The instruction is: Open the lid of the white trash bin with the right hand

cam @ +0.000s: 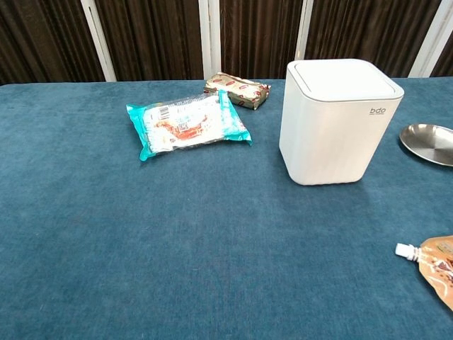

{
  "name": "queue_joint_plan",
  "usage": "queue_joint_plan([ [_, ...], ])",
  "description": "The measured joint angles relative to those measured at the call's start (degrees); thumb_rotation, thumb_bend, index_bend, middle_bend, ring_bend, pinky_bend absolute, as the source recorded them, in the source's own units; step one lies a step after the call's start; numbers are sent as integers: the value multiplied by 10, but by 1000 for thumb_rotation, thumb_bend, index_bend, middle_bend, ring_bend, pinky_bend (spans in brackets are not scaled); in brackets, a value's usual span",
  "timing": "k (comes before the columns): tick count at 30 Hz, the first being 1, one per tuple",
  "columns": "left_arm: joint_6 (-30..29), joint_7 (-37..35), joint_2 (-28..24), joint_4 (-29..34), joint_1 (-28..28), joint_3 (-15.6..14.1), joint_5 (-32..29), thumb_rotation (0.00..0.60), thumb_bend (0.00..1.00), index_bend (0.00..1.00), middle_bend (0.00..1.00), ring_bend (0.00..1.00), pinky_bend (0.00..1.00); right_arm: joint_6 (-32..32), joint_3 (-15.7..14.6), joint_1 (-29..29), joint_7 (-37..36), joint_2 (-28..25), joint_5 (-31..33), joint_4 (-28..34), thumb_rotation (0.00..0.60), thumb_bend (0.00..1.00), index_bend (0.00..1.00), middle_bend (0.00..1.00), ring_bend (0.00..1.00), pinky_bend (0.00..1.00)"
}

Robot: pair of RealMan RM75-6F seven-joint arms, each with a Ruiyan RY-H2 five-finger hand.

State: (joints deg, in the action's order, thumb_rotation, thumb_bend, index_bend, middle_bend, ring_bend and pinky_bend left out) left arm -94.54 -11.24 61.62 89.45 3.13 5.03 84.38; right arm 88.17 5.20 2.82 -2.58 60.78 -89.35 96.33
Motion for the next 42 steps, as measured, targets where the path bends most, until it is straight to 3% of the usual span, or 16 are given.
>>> queue_joint_plan([
  [3, -5, 1, 2, -1, 2, 4, -7, 600, 102, 225, 85, 24, 97, -44, 6, 25, 13, -27, 2, 23, 600, 724, 124, 832, 840, 783],
  [8, -13, 18, 14, -5, 5, 20, -34, 600, 102, 225, 80, 22, 97, -130, 19, 76, 64, -72, 17, 97, 600, 842, 124, 837, 857, 803],
  [13, -11, 14, 15, -8, 4, 22, -33, 600, 102, 225, 78, 21, 97, -214, 32, 124, 117, -117, 55, 175, 600, 859, 124, 837, 858, 803],
  [20, -13, 15, 15, -8, 5, 21, -33, 600, 102, 225, 78, 22, 97, -305, 57, 198, 202, -159, 163, 254, 600, 858, 124, 837, 858, 803],
  [31, -8, 26, 16, -5, 5, 27, -45, 600, 102, 224, 78, 21, 97, -363, 80, 302, 306, -162, 338, 302, 600, 858, 124, 840, 863, 803],
  [42, -6, 21, 15, -5, 6, 30, -49, 600, 102, 224, 77, 22, 98, -365, 67, 386, 375, -128, 463, 308, 600, 858, 124, 841, 868, 803],
])
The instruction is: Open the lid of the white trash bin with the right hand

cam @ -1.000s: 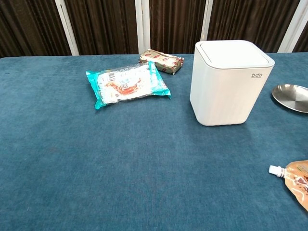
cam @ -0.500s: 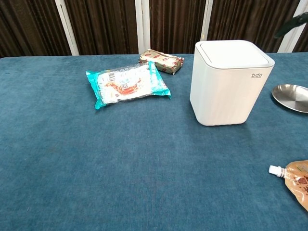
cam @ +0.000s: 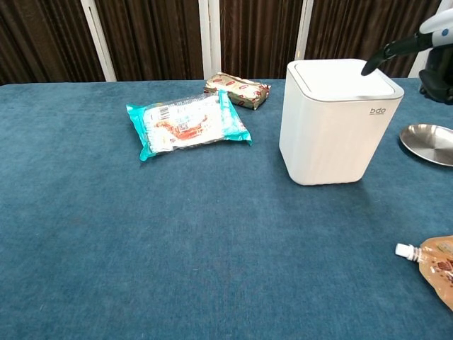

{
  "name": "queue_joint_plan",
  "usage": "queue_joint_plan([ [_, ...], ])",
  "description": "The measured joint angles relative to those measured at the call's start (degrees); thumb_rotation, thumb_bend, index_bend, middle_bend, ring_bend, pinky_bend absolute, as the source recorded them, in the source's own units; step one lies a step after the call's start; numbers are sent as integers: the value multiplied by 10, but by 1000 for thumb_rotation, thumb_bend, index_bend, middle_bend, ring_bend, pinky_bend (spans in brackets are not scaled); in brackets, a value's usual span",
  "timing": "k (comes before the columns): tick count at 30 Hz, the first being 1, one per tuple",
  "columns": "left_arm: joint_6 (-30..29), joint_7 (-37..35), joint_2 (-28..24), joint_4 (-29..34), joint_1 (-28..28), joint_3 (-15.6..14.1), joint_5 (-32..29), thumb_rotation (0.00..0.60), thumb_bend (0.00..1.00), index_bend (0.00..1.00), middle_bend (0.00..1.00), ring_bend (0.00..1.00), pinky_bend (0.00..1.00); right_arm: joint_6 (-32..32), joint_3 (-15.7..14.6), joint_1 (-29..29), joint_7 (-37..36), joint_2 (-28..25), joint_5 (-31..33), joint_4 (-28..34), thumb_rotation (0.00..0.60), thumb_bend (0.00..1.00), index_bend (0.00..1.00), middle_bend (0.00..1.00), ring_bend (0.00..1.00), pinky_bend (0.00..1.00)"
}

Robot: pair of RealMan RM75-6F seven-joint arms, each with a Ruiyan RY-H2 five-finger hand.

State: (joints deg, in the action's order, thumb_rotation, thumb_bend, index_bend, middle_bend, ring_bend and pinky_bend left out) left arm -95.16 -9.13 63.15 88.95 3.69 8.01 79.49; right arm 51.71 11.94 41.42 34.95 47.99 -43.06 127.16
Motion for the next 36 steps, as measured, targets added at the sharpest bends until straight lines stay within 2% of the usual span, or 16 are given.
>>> queue_joint_plan([
  [17, 1, -8, -1, -2, 1, 3, -2, 600, 102, 224, 77, 22, 97, 19, -27, 67, 31, 29, 93, -11, 600, 859, 124, 841, 868, 803],
  [30, -2, -13, -1, -3, 4, 3, 1, 600, 102, 224, 76, 21, 98, 19, -51, 72, 16, 38, 84, -22, 600, 859, 197, 841, 868, 803],
  [36, -2, -12, -1, -4, 3, 2, 3, 600, 102, 224, 77, 22, 98, 31, -47, 69, -1, 31, 67, -17, 600, 859, 123, 835, 855, 799],
])
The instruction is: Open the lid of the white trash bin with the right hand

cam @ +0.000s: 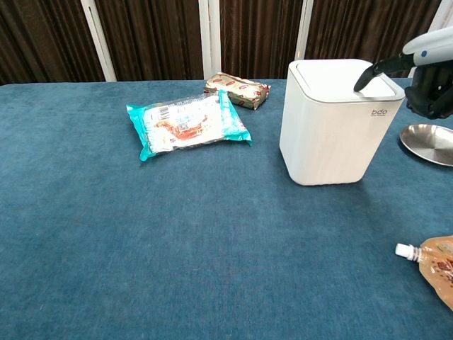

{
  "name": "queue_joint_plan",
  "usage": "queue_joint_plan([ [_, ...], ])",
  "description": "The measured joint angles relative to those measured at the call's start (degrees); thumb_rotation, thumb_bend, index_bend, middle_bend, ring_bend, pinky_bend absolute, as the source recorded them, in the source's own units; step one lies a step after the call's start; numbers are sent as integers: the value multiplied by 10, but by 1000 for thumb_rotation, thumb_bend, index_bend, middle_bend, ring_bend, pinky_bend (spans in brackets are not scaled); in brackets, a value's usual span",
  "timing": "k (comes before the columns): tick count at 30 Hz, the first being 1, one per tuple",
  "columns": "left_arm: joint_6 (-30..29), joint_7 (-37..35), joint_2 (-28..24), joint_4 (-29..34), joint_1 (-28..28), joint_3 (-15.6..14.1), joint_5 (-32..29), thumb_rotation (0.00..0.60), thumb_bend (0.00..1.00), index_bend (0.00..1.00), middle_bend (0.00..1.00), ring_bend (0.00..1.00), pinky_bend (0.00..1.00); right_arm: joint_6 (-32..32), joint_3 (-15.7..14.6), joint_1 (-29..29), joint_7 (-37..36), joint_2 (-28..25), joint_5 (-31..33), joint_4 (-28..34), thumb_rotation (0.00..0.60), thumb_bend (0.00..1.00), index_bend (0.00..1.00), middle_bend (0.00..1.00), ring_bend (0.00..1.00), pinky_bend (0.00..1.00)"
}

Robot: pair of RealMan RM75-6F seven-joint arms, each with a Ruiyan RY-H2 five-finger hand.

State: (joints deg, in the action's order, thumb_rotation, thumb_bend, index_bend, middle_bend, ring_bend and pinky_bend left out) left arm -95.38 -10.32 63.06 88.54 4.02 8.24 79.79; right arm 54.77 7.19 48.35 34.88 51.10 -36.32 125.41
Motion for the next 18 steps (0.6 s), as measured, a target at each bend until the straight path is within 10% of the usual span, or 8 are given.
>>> queue_joint_plan([
  [8, 1, 2, -1, 2, 1, 1, -3, 600, 102, 224, 76, 22, 98, 97, 28, -56, -85, -12, -91, 18, 600, 481, 3, 117, 178, 204],
  [18, -2, 7, 0, 5, 1, 0, 0, 600, 102, 221, 76, 22, 98, 267, -9, -198, -176, -6, -291, -9, 600, 265, 2, 35, 88, 116],
])
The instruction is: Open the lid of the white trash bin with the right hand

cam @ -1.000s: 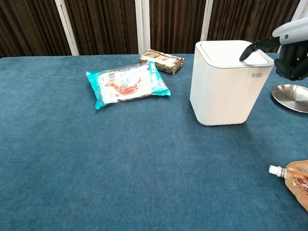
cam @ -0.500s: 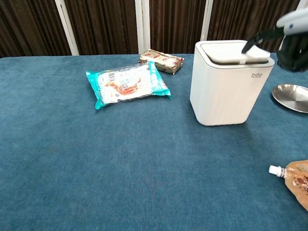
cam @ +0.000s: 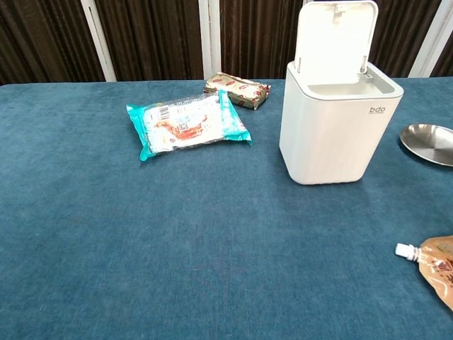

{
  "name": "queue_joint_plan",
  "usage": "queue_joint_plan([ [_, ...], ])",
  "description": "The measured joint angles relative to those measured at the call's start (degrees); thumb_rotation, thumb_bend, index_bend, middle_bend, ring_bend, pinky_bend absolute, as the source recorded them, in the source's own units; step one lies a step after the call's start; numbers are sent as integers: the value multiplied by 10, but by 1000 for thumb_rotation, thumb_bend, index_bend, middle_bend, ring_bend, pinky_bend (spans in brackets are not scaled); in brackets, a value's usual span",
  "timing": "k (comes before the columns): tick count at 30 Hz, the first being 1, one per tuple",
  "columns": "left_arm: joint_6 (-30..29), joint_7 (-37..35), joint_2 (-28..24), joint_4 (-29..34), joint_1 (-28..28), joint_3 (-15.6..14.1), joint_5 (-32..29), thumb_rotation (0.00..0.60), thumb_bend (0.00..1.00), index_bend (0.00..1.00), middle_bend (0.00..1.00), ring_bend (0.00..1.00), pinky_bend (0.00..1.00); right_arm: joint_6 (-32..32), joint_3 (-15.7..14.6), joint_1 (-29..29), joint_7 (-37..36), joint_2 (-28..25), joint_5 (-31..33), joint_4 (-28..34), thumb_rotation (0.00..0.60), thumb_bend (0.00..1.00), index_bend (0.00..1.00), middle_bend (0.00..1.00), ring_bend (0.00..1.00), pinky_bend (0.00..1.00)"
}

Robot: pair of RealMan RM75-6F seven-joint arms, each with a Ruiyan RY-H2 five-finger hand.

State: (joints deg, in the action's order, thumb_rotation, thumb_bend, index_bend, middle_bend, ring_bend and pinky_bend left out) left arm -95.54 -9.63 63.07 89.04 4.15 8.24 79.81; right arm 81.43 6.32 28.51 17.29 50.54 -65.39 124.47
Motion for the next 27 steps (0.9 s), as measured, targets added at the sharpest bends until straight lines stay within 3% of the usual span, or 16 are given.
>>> queue_joint_plan([
  [5, -6, -6, 0, -1, 3, -1, 4, 600, 102, 221, 76, 22, 97, 70, -53, -83, -38, 45, -123, -84, 600, 265, 2, 35, 81, 94],
  [14, -1, -20, -5, -3, 2, -8, 19, 600, 102, 219, 76, 22, 98, 127, -110, -185, -117, 127, -206, -272, 600, 265, 7, 35, 62, 90],
  [18, -4, -22, -6, -4, 3, -8, 20, 600, 102, 219, 76, 21, 98, 125, -115, -206, -125, 150, -209, -309, 600, 265, 16, 35, 57, 87],
  [27, 6, -36, -14, -4, 3, -15, 25, 600, 102, 217, 77, 22, 100, 130, -96, -233, -145, 141, -199, -307, 600, 265, 16, 35, 56, 87],
])
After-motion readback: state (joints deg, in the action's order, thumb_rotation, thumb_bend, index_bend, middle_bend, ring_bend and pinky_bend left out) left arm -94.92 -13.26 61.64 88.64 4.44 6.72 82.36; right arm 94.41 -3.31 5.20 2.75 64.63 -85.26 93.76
